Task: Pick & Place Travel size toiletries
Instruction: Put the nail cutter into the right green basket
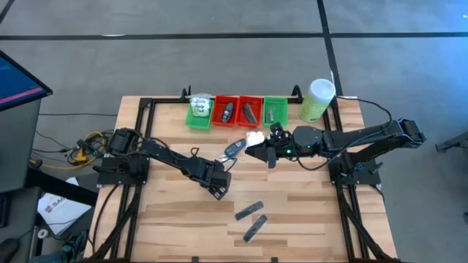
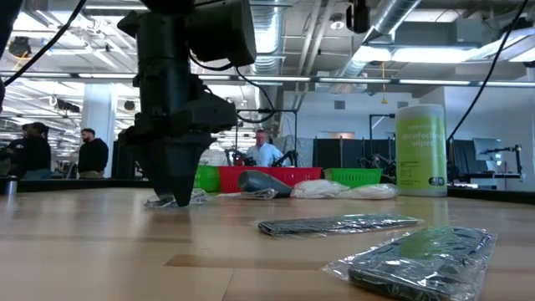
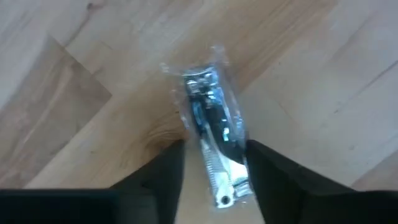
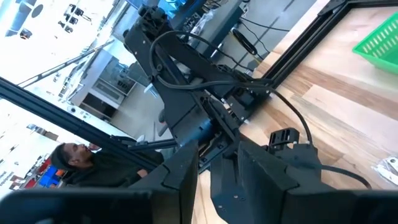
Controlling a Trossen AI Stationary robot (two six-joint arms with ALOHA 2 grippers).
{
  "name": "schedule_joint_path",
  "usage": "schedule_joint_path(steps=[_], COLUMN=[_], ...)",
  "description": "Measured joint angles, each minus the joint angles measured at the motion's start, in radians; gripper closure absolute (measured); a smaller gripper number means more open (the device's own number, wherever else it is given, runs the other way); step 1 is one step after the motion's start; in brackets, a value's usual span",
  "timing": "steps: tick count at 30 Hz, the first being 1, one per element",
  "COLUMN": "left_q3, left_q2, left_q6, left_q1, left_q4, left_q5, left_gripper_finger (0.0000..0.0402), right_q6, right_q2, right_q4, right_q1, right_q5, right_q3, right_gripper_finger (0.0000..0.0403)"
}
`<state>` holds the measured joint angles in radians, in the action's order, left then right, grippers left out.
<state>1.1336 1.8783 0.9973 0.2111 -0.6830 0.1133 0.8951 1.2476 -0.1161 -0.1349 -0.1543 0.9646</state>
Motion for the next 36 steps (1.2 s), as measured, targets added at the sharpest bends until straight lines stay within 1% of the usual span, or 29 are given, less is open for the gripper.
schedule_joint_path(steps=[5,7,15,18,21,31,33,36], left_q3=[0.0,0.0,0.0,-0.001,-0.001,-0.001,-0.001,-0.002], left_q2=[-0.003,-0.005,-0.006,-0.031,-0.089,-0.346,-0.388,-0.444], left_q6=[-0.035,-0.048,-0.046,-0.048,-0.048,-0.056,-0.079,-0.141], left_q1=[-0.001,-0.001,0.001,0.003,0.003,-0.018,-0.025,-0.031], left_q4=[0.035,0.041,0.054,0.057,0.073,0.203,0.244,0.323], left_q5=[-0.017,-0.026,-0.032,-0.022,0.007,0.182,0.211,0.221], left_gripper_finger=[0.0337,0.0359,0.0359,0.0359,0.0359,0.0359,0.0359,0.0359], right_q6=[-0.001,-0.003,-0.004,-0.004,-0.004,-0.008,-0.008,-0.008], right_q2=[0.0,0.0,0.0,0.0,0.0,0.0,0.0,0.0], right_q4=[0.007,0.007,0.007,0.007,0.007,0.003,0.002,-0.008], right_q1=[0.0,0.0,0.0,0.0,0.0,0.008,0.011,0.016], right_q5=[0.0,0.0,0.0,0.001,0.001,-0.001,-0.001,-0.002], right_q3=[0.0,0.0,0.0,0.0,0.0,0.0,0.0,0.0], right_gripper_finger=[0.0295,0.0295,0.0295,0.0295,0.0295,0.0295,0.0295,0.0295])
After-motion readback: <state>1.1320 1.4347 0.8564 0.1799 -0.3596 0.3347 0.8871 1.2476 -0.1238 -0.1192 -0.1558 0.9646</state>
